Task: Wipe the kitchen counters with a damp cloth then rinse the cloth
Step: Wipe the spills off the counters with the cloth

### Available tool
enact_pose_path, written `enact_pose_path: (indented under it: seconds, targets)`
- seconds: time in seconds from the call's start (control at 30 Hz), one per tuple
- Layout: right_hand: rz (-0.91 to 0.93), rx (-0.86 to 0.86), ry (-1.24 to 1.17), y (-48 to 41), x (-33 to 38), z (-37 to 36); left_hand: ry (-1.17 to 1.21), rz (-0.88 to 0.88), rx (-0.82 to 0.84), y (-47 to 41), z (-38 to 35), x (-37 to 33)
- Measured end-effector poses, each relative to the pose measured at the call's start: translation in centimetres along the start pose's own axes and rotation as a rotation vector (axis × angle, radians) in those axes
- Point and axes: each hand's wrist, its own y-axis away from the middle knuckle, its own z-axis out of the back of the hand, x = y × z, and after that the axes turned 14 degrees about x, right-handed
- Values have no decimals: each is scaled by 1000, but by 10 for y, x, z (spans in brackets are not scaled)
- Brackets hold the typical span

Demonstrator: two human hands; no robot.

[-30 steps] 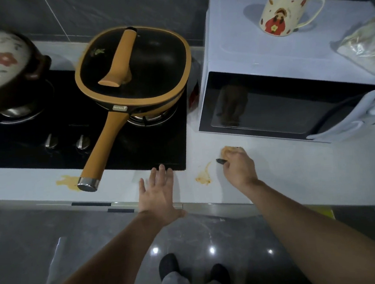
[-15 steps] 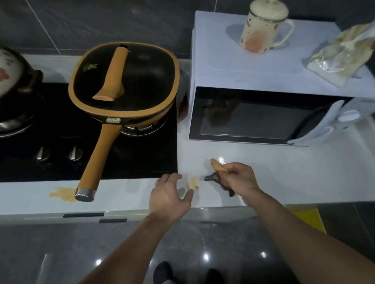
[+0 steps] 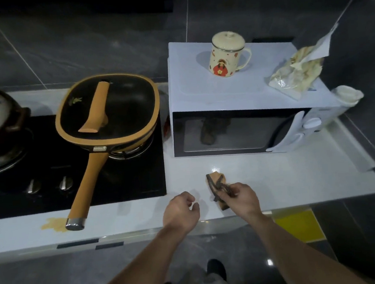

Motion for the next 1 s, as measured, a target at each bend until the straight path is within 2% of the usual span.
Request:
enact_pose_path:
  seconds: [0.1, 0.23, 0.37, 0.43, 0.53, 0.63, 0.73, 0.83, 0.93, 1.0]
  targets:
    - [25, 71, 29, -13, -14, 4, -19, -36, 32, -8, -8, -19]
    - [122, 79, -228, -19, -21, 25, 22, -56, 62, -20, -23, -51]
    - [148, 185, -429, -25, -25, 50, 55, -193, 83, -33, -35, -82]
    - [152, 215, -529, -25, -19, 62, 185, -221, 103, -40, -37, -95]
    - [189, 340, -700, -23, -7, 76, 493, -157, 196, -44, -38, -115]
    - [204, 406, -671, -32, -6, 85, 533, -113, 176, -53, -35, -117]
    - [146, 364, -662, -39, -11, 95, 585, -85, 147, -58, -24, -107]
    - [54, 276, -683, -45, -21, 109, 599, -49, 30, -60, -13, -91]
    - [-30, 186, -597, -44, -32, 118, 576, 60, -62, -61, -7, -75]
    - [-94, 146, -491, -43, -41, 118, 510, 128, -51, -62, -9, -68]
